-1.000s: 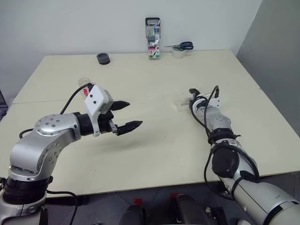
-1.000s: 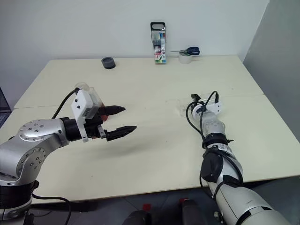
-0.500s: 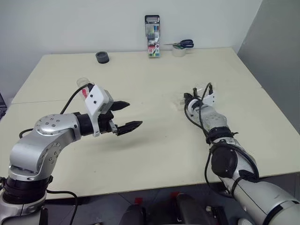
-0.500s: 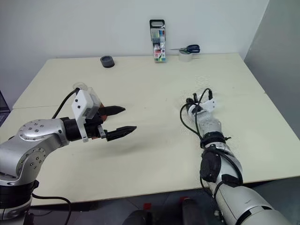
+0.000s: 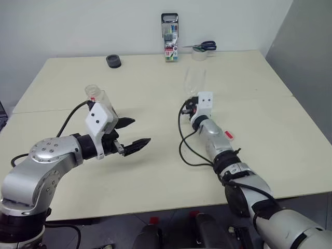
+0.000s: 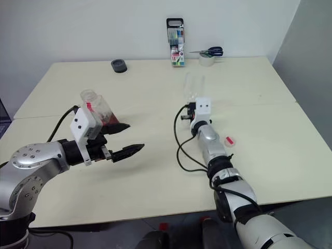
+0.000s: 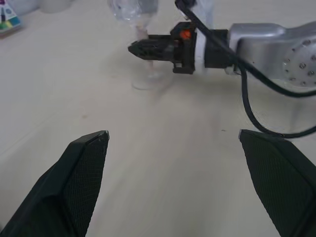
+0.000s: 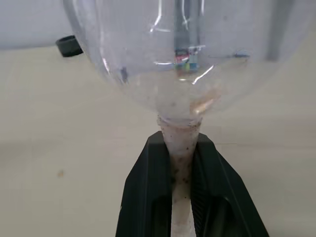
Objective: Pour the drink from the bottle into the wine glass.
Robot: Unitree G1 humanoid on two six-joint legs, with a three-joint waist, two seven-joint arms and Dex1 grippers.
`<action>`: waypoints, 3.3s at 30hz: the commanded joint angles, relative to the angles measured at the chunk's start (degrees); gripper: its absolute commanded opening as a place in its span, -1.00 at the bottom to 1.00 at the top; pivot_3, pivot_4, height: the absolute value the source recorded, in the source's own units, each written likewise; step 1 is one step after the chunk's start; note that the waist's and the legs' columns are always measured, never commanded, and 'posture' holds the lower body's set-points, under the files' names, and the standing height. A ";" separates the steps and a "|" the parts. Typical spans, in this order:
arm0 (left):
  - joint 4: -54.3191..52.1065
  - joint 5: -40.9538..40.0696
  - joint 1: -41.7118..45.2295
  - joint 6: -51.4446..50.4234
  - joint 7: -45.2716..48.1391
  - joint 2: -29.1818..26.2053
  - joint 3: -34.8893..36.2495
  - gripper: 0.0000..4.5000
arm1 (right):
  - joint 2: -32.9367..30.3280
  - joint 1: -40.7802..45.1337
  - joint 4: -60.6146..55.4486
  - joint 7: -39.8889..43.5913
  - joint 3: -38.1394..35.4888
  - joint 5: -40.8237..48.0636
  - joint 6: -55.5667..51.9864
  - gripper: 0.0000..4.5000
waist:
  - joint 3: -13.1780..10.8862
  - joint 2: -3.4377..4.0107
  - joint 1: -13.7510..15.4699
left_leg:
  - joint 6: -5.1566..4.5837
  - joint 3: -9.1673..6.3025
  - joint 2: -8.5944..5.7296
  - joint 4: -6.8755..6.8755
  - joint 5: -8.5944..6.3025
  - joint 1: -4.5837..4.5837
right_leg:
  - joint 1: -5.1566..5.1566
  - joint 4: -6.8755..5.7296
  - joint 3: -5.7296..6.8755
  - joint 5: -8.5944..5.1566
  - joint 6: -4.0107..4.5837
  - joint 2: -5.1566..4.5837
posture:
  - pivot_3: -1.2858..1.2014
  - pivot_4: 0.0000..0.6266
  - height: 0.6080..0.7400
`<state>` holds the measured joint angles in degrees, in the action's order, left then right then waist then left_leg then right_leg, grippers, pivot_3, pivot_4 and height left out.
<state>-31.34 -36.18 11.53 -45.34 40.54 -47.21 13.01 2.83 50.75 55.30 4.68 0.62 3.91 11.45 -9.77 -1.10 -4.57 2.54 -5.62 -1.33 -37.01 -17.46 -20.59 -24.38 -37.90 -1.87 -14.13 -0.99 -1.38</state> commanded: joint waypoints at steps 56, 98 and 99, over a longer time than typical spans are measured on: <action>-17.23 -13.26 -20.79 -2.85 -21.68 6.93 19.87 1.00 | 13.83 6.08 16.39 11.11 2.46 -4.82 16.42 -0.37 | 0.15 -0.28 -0.09 | 0.11 0.48 0.23 0.05 -0.11 0.59 | 0.23 -0.08 -0.40 0.06 0.12 0.21 | 0.03 -0.52 1.00; 14.18 11.32 -3.70 17.03 -29.65 20.45 8.75 1.00 | -32.36 -28.10 -84.86 39.45 -0.28 25.42 -44.30 0.97 | 0.19 -0.36 2.83 | -0.06 0.23 0.14 -0.08 -0.23 0.54 | 0.33 -0.02 -0.21 0.07 0.04 0.14 | 0.03 -0.52 1.00; 14.54 11.45 -3.47 17.28 -29.53 20.49 8.66 1.00 | -33.22 -27.93 -85.87 39.23 -0.81 26.45 -45.51 0.97 | 0.19 -0.36 2.85 | -0.06 0.23 0.14 -0.08 -0.23 0.53 | 0.33 -0.02 -0.20 0.07 0.04 0.14 | 0.03 -0.52 1.00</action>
<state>-16.17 -25.40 7.28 -29.78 10.81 -26.61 20.66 -29.65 22.09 -26.98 43.79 1.79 27.83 -32.21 -9.58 -1.46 -1.72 2.48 -5.42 -1.19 -37.09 -17.68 -20.09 -24.05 -37.91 -2.04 -14.05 -0.95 -1.24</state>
